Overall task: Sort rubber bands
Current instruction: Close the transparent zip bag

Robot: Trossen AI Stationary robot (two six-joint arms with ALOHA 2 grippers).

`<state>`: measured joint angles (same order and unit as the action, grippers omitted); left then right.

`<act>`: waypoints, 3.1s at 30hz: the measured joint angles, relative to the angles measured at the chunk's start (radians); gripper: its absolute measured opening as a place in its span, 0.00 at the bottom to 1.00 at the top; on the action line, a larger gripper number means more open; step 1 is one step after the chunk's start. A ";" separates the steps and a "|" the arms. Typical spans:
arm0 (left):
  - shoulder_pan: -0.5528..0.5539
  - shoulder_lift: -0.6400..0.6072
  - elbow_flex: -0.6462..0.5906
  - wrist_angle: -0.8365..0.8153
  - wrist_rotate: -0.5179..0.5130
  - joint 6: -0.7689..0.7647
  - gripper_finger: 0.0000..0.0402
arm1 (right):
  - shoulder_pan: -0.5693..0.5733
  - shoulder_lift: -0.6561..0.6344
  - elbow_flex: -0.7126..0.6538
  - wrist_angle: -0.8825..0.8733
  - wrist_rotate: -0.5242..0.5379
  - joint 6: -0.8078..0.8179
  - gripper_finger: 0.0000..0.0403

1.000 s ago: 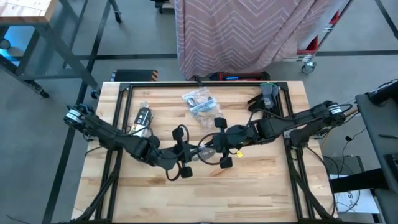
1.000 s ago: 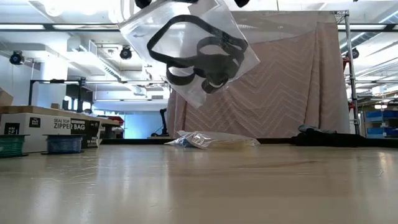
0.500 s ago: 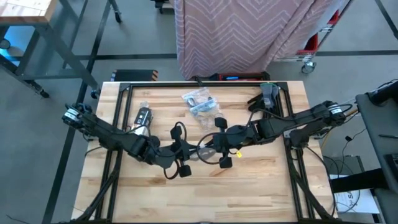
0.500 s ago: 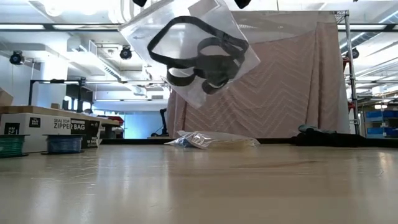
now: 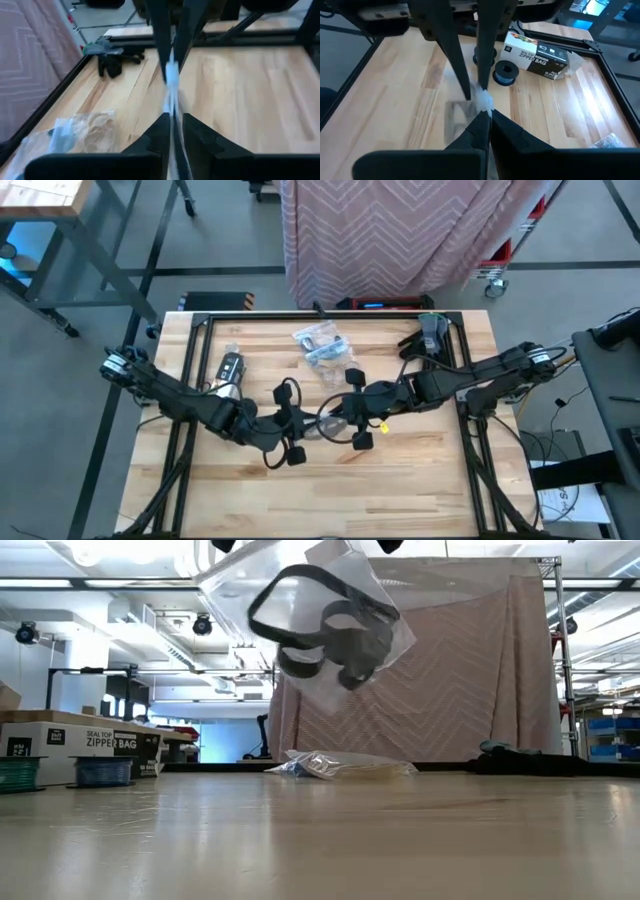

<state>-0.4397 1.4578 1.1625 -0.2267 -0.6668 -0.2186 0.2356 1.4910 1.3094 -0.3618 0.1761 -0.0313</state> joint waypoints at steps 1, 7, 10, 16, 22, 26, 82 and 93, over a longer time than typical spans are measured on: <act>0.000 0.000 0.000 -0.015 -0.007 -0.001 0.10 | 0.000 0.000 0.000 0.000 0.000 0.006 0.00; 0.000 0.000 0.000 -0.020 -0.023 -0.004 0.14 | 0.000 0.000 0.000 0.000 0.000 0.007 0.00; 0.000 0.000 0.000 -0.016 -0.023 -0.004 0.12 | 0.000 0.000 0.000 0.000 0.000 0.007 0.00; 0.000 0.000 0.000 -0.013 -0.024 -0.035 0.01 | 0.000 0.000 0.000 0.000 0.000 0.006 0.00; 0.000 0.000 0.000 -0.019 -0.024 -0.044 0.00 | 0.000 -0.005 -0.001 -0.003 0.000 0.023 0.02; 0.000 0.000 0.000 -0.020 -0.025 -0.053 0.00 | 0.000 -0.019 -0.002 -0.003 0.008 0.020 0.10; 0.002 0.000 -0.002 -0.001 -0.030 -0.052 0.00 | 0.000 0.012 0.000 0.040 -0.115 0.030 0.02; 0.001 0.000 -0.002 -0.011 -0.027 -0.053 0.00 | 0.001 0.011 0.000 0.045 -0.024 0.027 0.02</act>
<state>-0.4383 1.4582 1.1606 -0.2375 -0.6942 -0.2714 0.2361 1.5018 1.3094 -0.3166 0.1525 -0.0039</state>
